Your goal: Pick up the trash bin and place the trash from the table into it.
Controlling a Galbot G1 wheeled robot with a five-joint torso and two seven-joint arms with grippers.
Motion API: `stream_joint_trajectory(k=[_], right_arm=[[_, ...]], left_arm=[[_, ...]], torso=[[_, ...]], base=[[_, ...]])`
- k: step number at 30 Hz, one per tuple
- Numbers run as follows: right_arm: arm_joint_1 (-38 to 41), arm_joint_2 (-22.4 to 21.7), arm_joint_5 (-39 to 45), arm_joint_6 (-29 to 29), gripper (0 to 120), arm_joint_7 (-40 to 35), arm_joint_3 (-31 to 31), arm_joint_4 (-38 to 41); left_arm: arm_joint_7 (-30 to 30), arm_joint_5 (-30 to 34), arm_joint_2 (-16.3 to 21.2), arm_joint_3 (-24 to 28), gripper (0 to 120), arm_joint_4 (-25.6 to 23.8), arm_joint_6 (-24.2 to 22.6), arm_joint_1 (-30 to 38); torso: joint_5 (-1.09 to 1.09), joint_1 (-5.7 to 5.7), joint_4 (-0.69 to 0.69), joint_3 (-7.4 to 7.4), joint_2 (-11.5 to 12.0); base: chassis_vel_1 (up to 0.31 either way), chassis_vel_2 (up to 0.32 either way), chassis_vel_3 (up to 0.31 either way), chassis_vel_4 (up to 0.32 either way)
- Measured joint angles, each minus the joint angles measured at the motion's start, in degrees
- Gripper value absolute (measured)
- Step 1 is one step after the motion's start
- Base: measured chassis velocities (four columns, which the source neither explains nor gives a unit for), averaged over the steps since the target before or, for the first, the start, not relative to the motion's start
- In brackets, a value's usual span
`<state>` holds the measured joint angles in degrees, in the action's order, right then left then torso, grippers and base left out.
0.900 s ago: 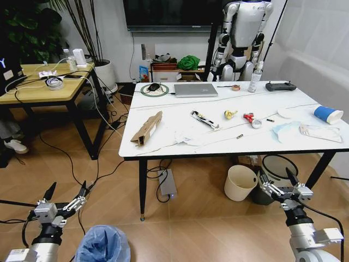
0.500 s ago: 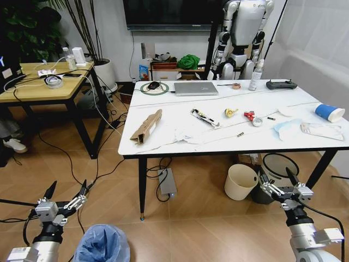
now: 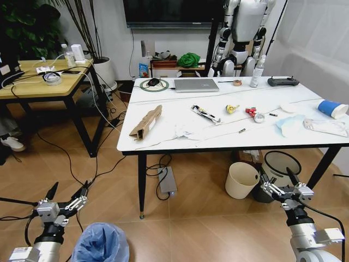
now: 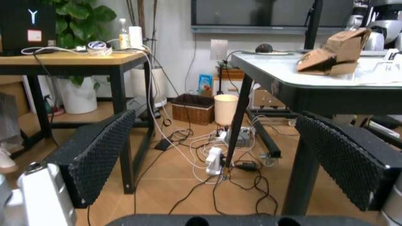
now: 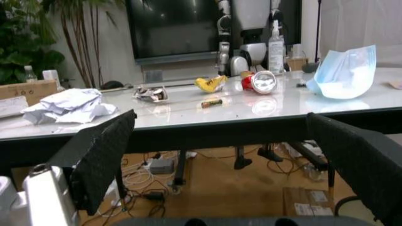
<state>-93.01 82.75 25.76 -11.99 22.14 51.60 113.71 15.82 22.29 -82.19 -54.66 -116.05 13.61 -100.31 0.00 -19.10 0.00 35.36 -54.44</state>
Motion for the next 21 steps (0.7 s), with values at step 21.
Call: stream_joint_trajectory(k=[21], right_arm=[[0.09, 0.27, -0.28, -0.5, 100, 0.33, -0.64, -0.23]], left_arm=[[0.08, -0.04, -0.19, 0.09, 100, 1.12, -0.85, 0.47]], torso=[[-0.01, 2.44, 0.0, -3.39, 5.84]], base=[[0.0, 0.0, 0.0, 0.0]])
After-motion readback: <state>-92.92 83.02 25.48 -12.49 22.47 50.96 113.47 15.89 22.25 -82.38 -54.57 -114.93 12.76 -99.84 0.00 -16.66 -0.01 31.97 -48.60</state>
